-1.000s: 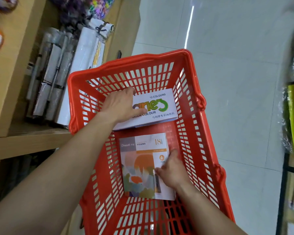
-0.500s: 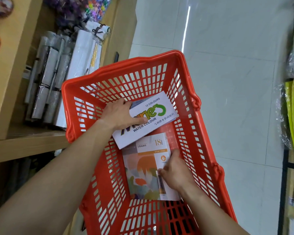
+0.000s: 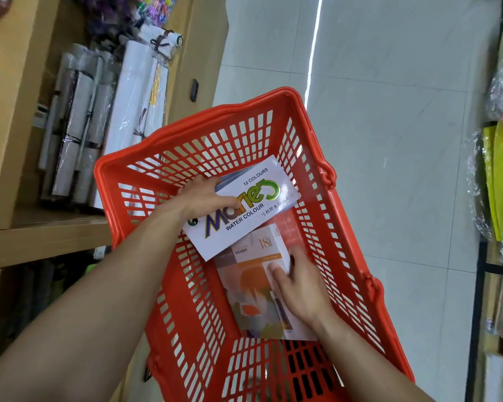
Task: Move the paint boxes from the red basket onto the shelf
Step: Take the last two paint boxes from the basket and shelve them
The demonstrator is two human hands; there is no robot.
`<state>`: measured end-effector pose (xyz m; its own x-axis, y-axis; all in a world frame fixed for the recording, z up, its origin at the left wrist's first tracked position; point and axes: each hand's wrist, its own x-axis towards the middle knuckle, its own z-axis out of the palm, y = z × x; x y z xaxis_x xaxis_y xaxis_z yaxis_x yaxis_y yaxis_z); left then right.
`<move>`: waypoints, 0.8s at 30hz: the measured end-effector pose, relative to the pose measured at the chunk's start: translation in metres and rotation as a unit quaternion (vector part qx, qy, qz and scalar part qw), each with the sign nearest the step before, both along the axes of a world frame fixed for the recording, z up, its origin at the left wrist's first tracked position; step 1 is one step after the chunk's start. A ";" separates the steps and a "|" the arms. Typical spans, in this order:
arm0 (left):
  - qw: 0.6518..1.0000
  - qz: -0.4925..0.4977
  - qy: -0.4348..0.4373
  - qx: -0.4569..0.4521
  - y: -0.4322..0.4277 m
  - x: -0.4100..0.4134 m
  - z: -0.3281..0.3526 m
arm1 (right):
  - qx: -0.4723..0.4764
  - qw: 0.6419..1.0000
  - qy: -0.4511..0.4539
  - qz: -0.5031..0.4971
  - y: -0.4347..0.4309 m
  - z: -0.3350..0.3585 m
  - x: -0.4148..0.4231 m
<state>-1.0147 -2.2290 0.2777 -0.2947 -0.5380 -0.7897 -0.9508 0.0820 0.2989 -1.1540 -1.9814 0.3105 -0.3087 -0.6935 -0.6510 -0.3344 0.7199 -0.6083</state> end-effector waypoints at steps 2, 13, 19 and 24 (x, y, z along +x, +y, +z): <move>1.000 0.016 0.003 0.008 0.002 0.003 0.003 | -0.003 1.000 0.018 -0.002 0.003 0.001 0.002; 0.994 0.053 0.091 0.036 0.021 0.011 0.025 | 0.013 0.999 0.029 -0.007 0.003 0.007 0.000; 0.997 0.023 0.052 0.048 0.002 -0.006 0.002 | 0.013 0.999 0.052 0.004 -0.003 0.003 -0.004; 0.996 0.029 0.053 0.059 -0.001 -0.005 -0.009 | 0.032 0.998 0.056 0.001 -0.005 0.007 -0.003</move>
